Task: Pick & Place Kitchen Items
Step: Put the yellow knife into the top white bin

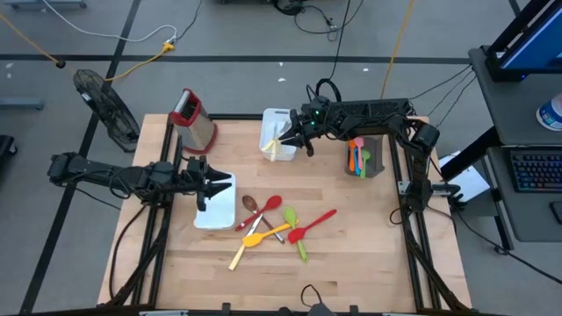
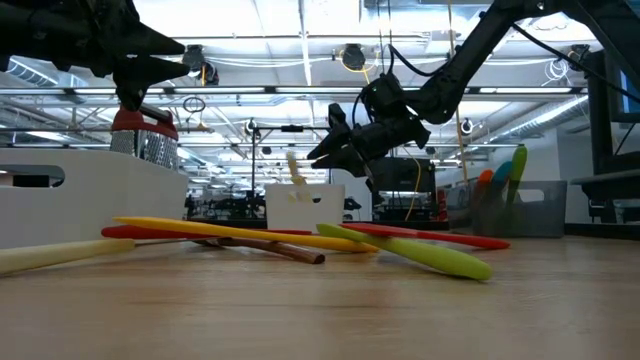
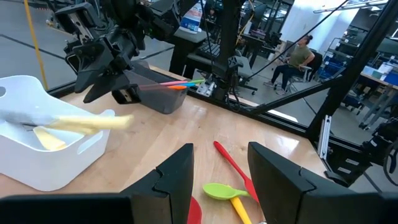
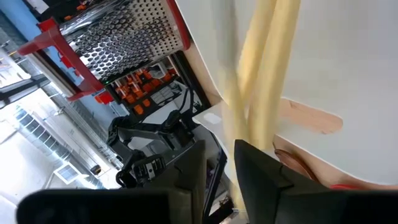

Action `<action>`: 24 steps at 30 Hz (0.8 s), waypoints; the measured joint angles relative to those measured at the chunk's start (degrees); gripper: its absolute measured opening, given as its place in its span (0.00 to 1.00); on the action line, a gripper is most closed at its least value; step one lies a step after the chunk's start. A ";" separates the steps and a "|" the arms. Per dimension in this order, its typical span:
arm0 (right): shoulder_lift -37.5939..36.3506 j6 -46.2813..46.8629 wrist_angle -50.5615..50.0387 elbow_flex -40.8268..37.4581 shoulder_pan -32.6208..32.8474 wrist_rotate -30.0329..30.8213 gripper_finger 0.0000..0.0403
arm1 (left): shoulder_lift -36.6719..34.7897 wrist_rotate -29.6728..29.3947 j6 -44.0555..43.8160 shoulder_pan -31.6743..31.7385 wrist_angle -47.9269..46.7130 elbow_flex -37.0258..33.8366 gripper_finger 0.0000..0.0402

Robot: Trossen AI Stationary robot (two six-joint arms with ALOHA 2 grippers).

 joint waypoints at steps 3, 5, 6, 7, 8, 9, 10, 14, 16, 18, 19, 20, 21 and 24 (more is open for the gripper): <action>0.00 0.02 0.03 0.00 0.00 0.00 0.20 | 0.01 0.00 0.00 0.00 0.00 0.00 0.38; 0.00 0.00 0.00 0.00 0.00 0.02 0.20 | 0.01 0.00 -0.01 -0.01 0.00 0.00 0.38; 0.00 -0.04 0.02 0.00 0.00 0.02 0.20 | 0.02 0.00 -0.05 0.00 0.00 0.00 0.38; 0.00 -0.11 0.09 0.00 0.00 0.00 0.20 | 0.02 0.00 -0.11 0.00 0.00 0.00 0.38; 0.00 -0.19 0.49 -0.01 0.05 0.00 0.20 | 0.00 0.00 -0.12 -0.01 -0.01 0.00 0.38; 0.00 -0.39 1.21 -0.01 0.14 0.01 0.20 | 0.01 0.00 -0.12 0.00 0.00 0.00 0.38; 0.00 -0.61 2.21 -0.02 0.32 0.00 0.20 | 0.01 0.00 -0.12 0.00 -0.01 0.00 0.38; 0.00 -2.72 7.66 -0.02 1.47 -0.20 0.19 | 0.02 0.00 -0.10 0.00 -0.02 0.00 0.38; -0.03 -4.24 10.39 -0.02 2.41 -0.25 0.18 | 0.01 0.00 -0.09 0.00 0.00 0.00 0.38; -0.58 -6.69 11.71 0.00 3.58 -0.99 0.17 | 0.01 0.00 -0.13 0.00 -0.01 0.00 0.38; -0.69 -8.27 12.45 0.00 4.33 -1.33 0.15 | 0.00 0.00 -0.37 -0.02 0.00 0.00 0.38; -0.76 -10.23 13.15 0.00 5.16 -1.34 0.14 | 0.01 0.00 -0.73 -0.02 0.04 0.00 0.38; -0.76 -12.33 13.83 0.00 5.94 -1.45 0.12 | 0.02 0.00 -1.06 -0.02 0.15 0.00 0.38; -1.48 -17.46 15.41 -0.08 8.32 -1.44 0.06 | 0.00 0.00 -3.70 -0.02 0.48 0.00 0.38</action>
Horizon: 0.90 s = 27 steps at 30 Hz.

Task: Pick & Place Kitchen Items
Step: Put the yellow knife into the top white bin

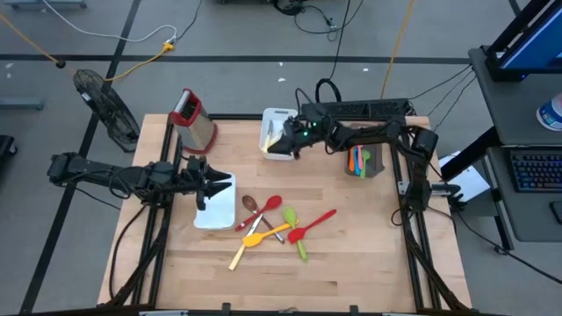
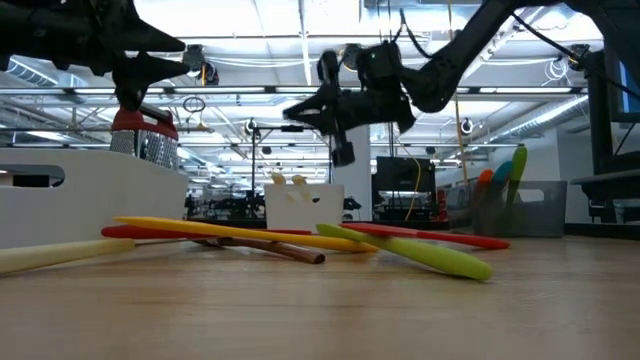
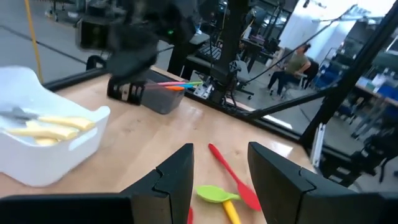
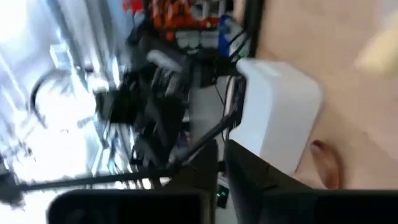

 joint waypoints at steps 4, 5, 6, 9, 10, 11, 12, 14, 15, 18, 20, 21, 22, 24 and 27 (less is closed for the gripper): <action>-1.08 -5.08 1.20 -0.02 3.25 1.32 0.01 | 0.00 0.00 -3.33 0.00 -0.06 0.00 0.38; -1.74 -5.80 0.81 -0.51 3.97 1.39 0.02 | 0.00 0.00 -3.38 0.00 -0.06 0.00 0.38; -2.15 -6.76 0.59 -0.76 4.73 1.55 0.02 | 0.01 0.00 -3.78 0.00 -0.07 0.00 0.38; -3.50 -10.61 2.23 -1.45 6.83 3.00 0.01 | 0.00 0.00 -6.19 0.00 -0.05 0.00 0.38; -4.49 -11.84 2.15 -2.30 7.41 3.02 0.00 | 0.02 0.02 -6.15 0.00 -0.09 0.00 0.38; -5.19 -13.02 2.26 -3.04 8.05 3.33 0.00 | 0.02 0.00 -5.91 0.00 -0.09 0.00 0.38; -5.72 -14.14 2.94 -3.61 8.72 4.55 0.01 | 0.02 0.00 -5.60 0.00 -0.06 0.00 0.38; -7.66 -15.95 3.42 -5.53 9.83 6.25 0.00 | 0.02 0.00 -5.94 0.00 -0.03 0.00 0.38; -8.84 -16.83 2.99 -6.60 10.24 6.49 0.00 | 0.00 -0.02 -6.46 0.00 -0.02 0.00 0.38; -12.40 -19.79 3.21 -10.07 11.55 9.69 0.00 | 0.00 -3.22 -6.18 0.04 0.60 0.00 0.38; -15.33 -21.65 3.56 -12.91 12.19 12.04 0.00 | 0.02 -4.96 -5.13 0.08 1.63 0.00 0.38; -16.79 -22.54 3.56 -14.39 12.48 13.28 0.00 | 0.02 -5.12 -4.69 0.07 2.50 0.00 0.38; -18.29 -23.43 3.63 -15.87 12.75 14.69 0.00 | 0.02 -5.09 -4.19 0.07 3.58 0.00 0.38; -21.41 -24.62 4.69 -19.18 13.13 17.16 0.00 | 0.00 -4.98 -3.11 0.00 5.25 0.00 0.38; -25.56 -25.14 9.22 -24.39 13.21 18.86 0.00 | 0.00 -4.45 -2.64 -0.28 6.70 0.00 0.38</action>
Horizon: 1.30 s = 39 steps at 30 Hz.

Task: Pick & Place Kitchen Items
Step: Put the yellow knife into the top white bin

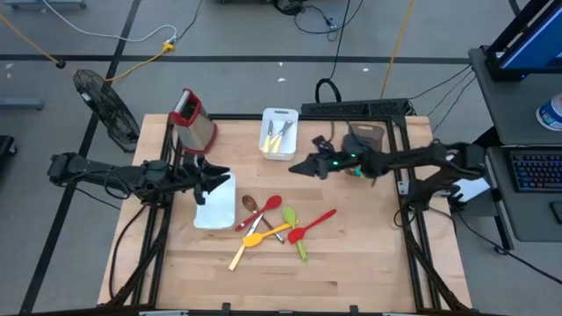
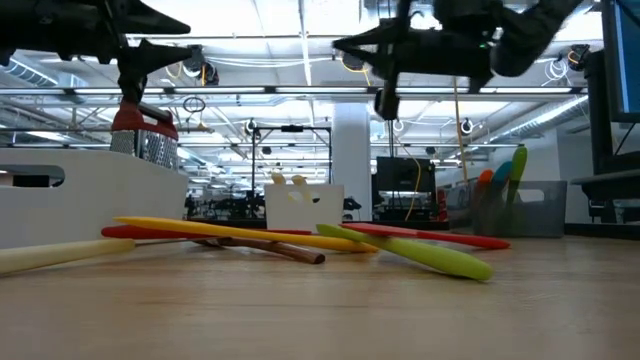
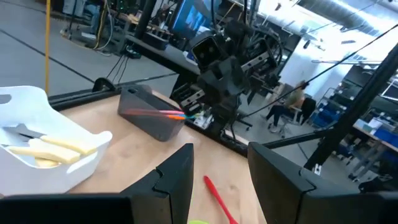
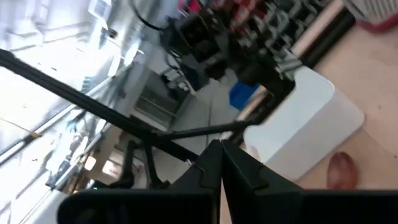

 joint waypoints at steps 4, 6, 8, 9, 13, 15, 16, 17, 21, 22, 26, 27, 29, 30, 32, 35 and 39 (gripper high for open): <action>-4.63 -3.57 5.92 -6.43 -0.07 1.00 0.00 | 0.02 0.01 -0.04 -0.98 0.19 0.00 0.38; -7.10 -7.26 7.66 -9.16 -0.07 1.09 0.00 | 0.02 -0.03 -0.05 -1.69 0.26 0.00 0.38; -9.64 -9.89 8.15 -11.37 -0.04 2.21 0.00 | 0.02 -0.05 -0.18 -2.47 0.51 0.14 0.38; -10.97 -11.02 8.10 -12.51 -0.04 2.99 0.00 | 0.02 -0.05 -0.22 -2.94 -0.08 0.55 0.38; -16.30 -13.48 8.00 -16.18 -0.09 3.91 0.00 | 2.02 -0.85 -0.21 -4.86 -3.42 4.63 0.38; -18.95 -13.30 8.04 -17.68 -0.07 3.58 0.00 | 4.25 -2.02 -0.20 -5.90 -8.10 8.25 0.38; -20.31 -13.23 8.02 -18.48 -0.07 3.33 0.00 | 5.57 -2.69 -0.33 -6.45 -11.15 10.24 0.38; -21.64 -13.26 7.97 -19.30 -0.12 2.72 0.00 | 7.08 -3.36 -0.78 -6.92 -14.14 12.18 0.38; -27.82 -11.41 5.62 -21.41 -1.20 -1.03 0.00 | 14.38 -4.87 -7.05 -8.66 -26.10 20.02 0.38; -29.52 -11.04 4.50 -21.79 -1.33 -1.15 0.00 | 16.17 -4.87 -8.78 -9.11 -28.41 21.79 0.38; -36.74 -11.66 -3.76 -22.17 -1.36 -1.21 0.00 | 23.56 -4.47 -14.87 -11.30 -34.49 27.90 0.38; -38.73 -11.68 -6.68 -22.17 -1.36 -1.23 0.00 | 25.27 -4.43 -16.12 -12.03 -34.83 29.02 0.38; -42.11 -12.49 -11.98 -22.17 -1.36 -1.25 0.00 | 28.09 -4.41 -18.12 -13.56 -34.78 31.27 0.38; -43.77 -13.23 -14.94 -22.17 -1.36 -1.26 0.00 | 29.32 -4.44 -19.32 -14.39 -34.77 32.34 0.38; -46.84 -15.10 -20.17 -22.17 -1.36 -1.11 0.00 | 32.06 -4.53 -22.42 -15.94 -34.59 34.40 0.38; -50.75 -18.11 -26.05 -22.17 -1.36 -0.64 0.00 | 36.20 -4.60 -27.09 -18.23 -34.84 37.22 0.38; -54.04 -21.10 -30.18 -22.17 -1.38 0.74 0.00 | 42.25 -4.59 -32.55 -20.71 -37.24 41.15 0.38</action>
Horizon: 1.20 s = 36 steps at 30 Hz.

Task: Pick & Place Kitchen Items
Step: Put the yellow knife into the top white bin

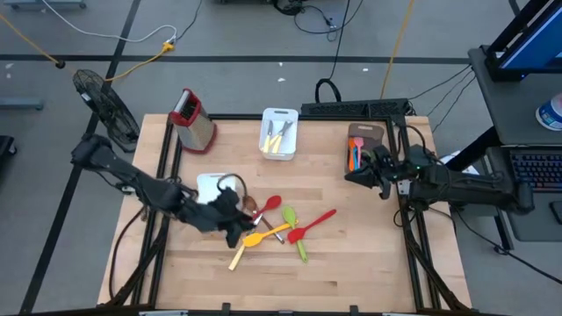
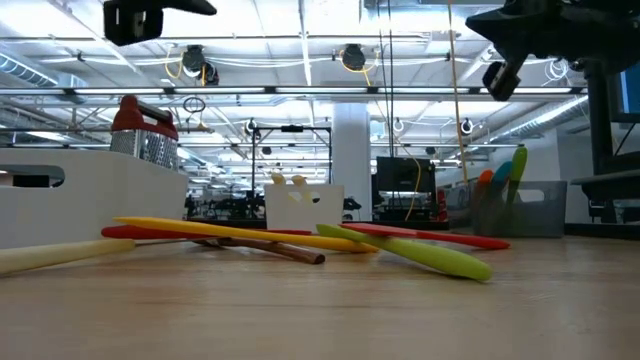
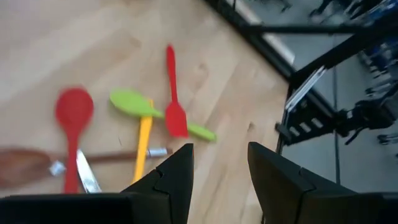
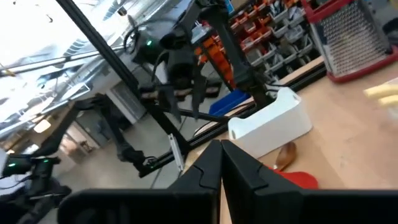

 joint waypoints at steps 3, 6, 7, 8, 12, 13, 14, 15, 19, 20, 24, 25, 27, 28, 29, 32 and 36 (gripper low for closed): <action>-1.16 -1.26 -0.46 0.00 0.02 -0.02 0.00 | 4.16 0.71 -4.72 -1.37 -3.08 2.81 0.38; -1.83 -1.34 -1.02 0.06 0.02 -0.20 0.00 | 7.53 2.70 -10.39 -2.22 -7.01 5.46 0.38; -1.94 -1.35 -2.36 0.49 0.02 -0.26 0.00 | 8.50 3.55 -12.31 -2.40 -8.53 6.18 0.38; -2.02 -1.36 -4.52 1.29 0.02 -0.33 0.00 | 9.46 4.38 -14.07 -2.70 -9.83 6.90 0.38; -2.00 -4.21 -16.62 6.53 0.02 -0.20 0.00 | 12.40 7.03 -19.26 -3.23 -11.58 8.79 0.38; -1.99 -5.52 -19.14 7.99 0.02 -0.07 0.00 | 13.03 7.57 -20.25 -3.40 -11.69 9.02 0.38; -2.02 -6.68 -21.24 9.30 0.02 0.41 0.00 | 13.68 8.02 -21.30 -3.45 -11.67 9.22 0.38; -2.02 -7.83 -22.77 10.55 0.02 1.36 0.00 | 14.24 8.49 -22.39 -3.45 -11.69 9.30 0.38; -2.65 -11.94 -24.48 13.98 0.00 2.82 0.00 | 16.55 12.30 -26.65 -3.45 -11.79 9.34 0.38; -2.90 -12.90 -24.36 14.40 0.02 2.74 0.00 | 17.28 12.89 -27.33 -3.49 -11.90 9.34 0.38; -4.66 -14.58 -25.01 14.67 0.15 2.69 0.00 | 19.34 13.87 -30.57 -4.01 -11.66 9.34 0.38; -5.17 -14.72 -25.81 14.67 0.15 2.69 0.00 | 19.79 13.88 -31.67 -4.22 -11.56 9.34 0.38; -6.16 -14.85 -27.59 14.67 0.15 2.74 0.00 | 20.45 14.30 -34.02 -4.78 -12.07 9.34 0.38; -6.58 -14.85 -28.08 14.67 0.15 2.78 0.00 | 20.73 14.58 -35.02 -5.09 -12.33 9.32 0.38; -6.92 -14.85 -28.40 14.67 0.15 2.82 0.00 | 21.06 15.09 -36.14 -5.32 -12.29 9.32 0.38; -7.48 -14.65 -29.02 14.67 0.15 2.79 0.00 | 21.84 15.21 -38.51 -6.07 -12.01 9.32 0.38; -7.44 -14.56 -29.29 14.65 0.15 2.80 0.00 | 22.82 15.36 -39.52 -6.47 -11.77 9.32 0.38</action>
